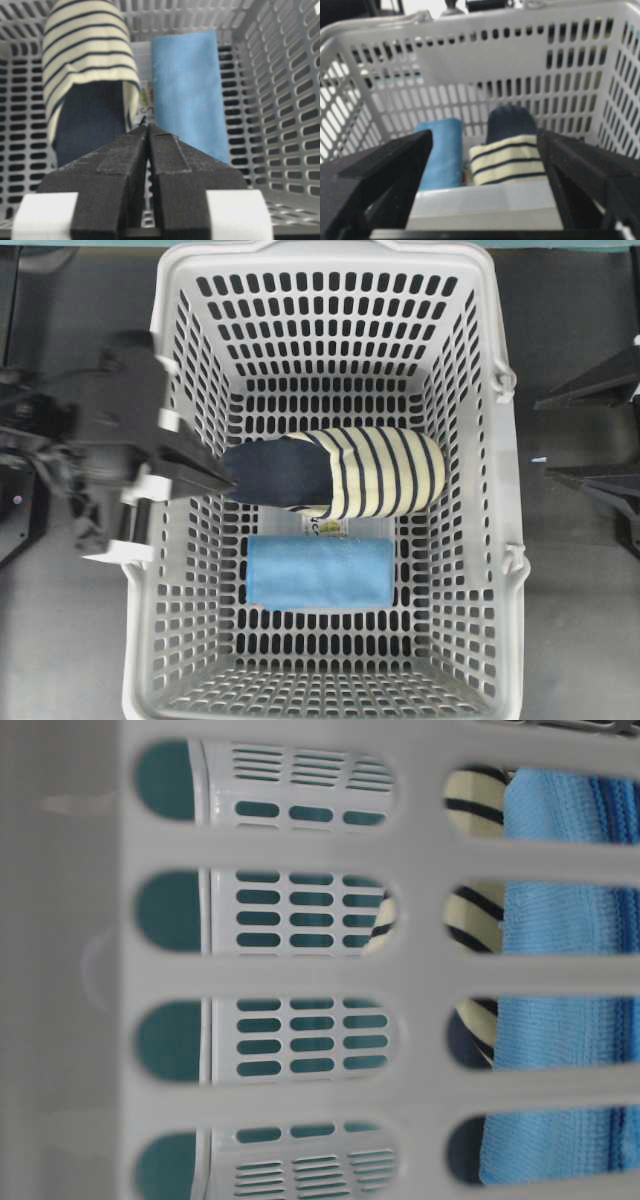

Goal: Pick up the blue cloth from the shopping basket with the left arm.
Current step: 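Move the left gripper into the basket and lower it over the blue cloth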

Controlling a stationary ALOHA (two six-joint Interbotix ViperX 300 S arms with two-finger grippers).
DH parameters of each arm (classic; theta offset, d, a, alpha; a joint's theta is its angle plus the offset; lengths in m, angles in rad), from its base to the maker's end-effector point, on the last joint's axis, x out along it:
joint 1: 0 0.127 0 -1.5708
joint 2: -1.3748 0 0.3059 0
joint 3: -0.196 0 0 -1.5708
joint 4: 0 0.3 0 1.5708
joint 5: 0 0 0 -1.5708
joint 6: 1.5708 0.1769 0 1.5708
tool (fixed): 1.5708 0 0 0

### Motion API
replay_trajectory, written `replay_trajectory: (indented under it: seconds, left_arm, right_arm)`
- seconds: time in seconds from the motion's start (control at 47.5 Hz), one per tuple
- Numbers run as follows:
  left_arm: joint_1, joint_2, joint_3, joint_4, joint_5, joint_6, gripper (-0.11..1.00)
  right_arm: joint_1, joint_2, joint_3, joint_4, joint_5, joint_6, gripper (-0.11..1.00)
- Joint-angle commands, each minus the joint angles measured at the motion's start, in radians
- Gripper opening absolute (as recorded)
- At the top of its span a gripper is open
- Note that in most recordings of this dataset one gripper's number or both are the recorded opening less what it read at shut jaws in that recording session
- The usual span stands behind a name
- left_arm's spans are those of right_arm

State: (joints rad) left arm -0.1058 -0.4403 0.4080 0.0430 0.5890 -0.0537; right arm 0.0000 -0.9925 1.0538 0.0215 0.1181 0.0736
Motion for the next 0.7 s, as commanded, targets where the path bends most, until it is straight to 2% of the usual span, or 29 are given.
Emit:
replay_trajectory:
  seconds: [0.0, 0.042, 0.084, 0.274, 0.358, 0.421, 0.674]
  left_arm:
    - [-0.003, 0.048, -0.072, 0.003, 0.035, -0.003, 0.01]
    - [-0.003, 0.072, -0.095, 0.003, 0.066, -0.003, 0.04]
    - [-0.003, 0.1, -0.12, 0.003, 0.097, -0.006, 0.12]
    - [-0.032, 0.238, -0.238, 0.003, 0.189, -0.038, 0.66]
    - [-0.046, 0.298, -0.275, 0.003, 0.189, -0.049, 0.85]
    - [-0.058, 0.341, -0.299, 0.003, 0.189, -0.052, 0.91]
    - [-0.087, 0.491, -0.336, 0.003, 0.184, -0.091, 0.89]
  right_arm:
    - [-0.002, 0.005, -0.028, -0.002, -0.015, 0.0, 0.78]
    - [-0.003, 0.005, -0.028, -0.002, -0.015, 0.0, 0.76]
    - [-0.002, 0.005, -0.028, -0.002, -0.017, 0.0, 0.75]
    - [-0.003, 0.005, -0.026, -0.002, -0.021, 0.0, 0.75]
    - [-0.003, 0.005, -0.025, -0.002, -0.023, 0.0, 0.75]
    - [-0.003, 0.005, -0.025, -0.002, -0.023, -0.002, 0.75]
    - [-0.003, 0.003, -0.021, -0.002, -0.023, 0.0, 0.75]
